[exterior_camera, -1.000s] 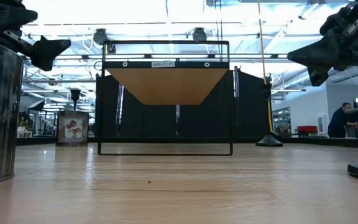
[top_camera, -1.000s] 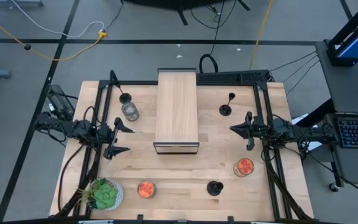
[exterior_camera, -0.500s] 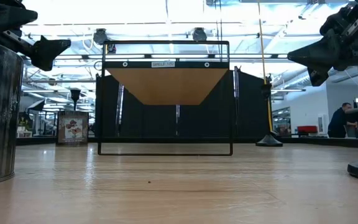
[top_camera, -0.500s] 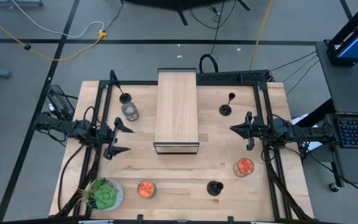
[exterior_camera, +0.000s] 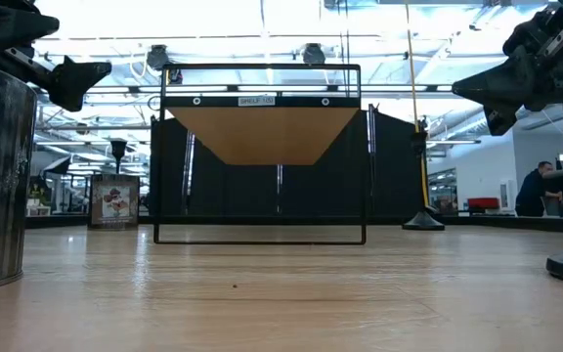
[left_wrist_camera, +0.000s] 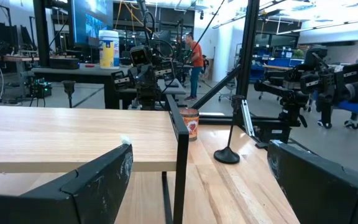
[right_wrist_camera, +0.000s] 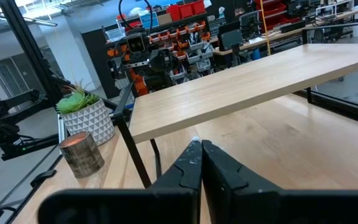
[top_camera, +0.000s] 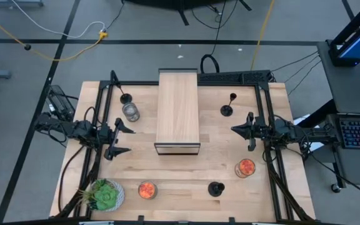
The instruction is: Pick & Place candle stick holders
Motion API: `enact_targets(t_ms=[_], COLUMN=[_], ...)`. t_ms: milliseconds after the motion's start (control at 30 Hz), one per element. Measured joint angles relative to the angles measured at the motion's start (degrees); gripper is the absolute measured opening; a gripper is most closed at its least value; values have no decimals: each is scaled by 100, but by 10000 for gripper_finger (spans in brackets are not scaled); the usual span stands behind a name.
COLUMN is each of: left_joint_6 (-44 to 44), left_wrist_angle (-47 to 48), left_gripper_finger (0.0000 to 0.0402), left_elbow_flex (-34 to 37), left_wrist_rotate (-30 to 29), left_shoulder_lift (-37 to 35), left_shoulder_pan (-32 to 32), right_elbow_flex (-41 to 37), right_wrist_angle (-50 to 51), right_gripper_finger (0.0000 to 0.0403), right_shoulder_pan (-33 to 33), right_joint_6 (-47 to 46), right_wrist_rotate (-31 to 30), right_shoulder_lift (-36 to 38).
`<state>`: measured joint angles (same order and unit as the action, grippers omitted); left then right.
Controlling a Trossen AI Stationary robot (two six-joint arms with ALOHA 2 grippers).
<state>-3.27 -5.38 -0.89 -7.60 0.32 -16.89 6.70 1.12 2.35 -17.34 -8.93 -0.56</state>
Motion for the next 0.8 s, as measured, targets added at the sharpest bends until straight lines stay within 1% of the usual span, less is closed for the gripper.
enact_targets(t_ms=[200, 300, 567, 700, 800], left_joint_6=[0, 0, 58, 78, -296], left_wrist_angle=[-19, -208, -829, -1265, -1461], left_gripper_finger=[379, 379, 379, 379, 379], left_elbow_flex=[2, 2, 2, 2, -2], left_wrist_rotate=[-9, -145, -175, -415, -947], left_shoulder_lift=[0, -2, 0, 0, -1], left_shoulder_pan=[1, -1, 1, -1, 0], right_elbow_flex=[1, 1, 2, 1, 2], right_wrist_angle=[-2, -2, -2, -2, -2], right_gripper_finger=[0, 0, 0, 0, 0], right_shoulder_pan=[1, 1, 0, 1, 2], right_joint_6=[-13, 2, 4, 5, 5], right_wrist_rotate=[0, 0, 0, 0, 0], right_shoulder_lift=[1, 2, 2, 0, 0])
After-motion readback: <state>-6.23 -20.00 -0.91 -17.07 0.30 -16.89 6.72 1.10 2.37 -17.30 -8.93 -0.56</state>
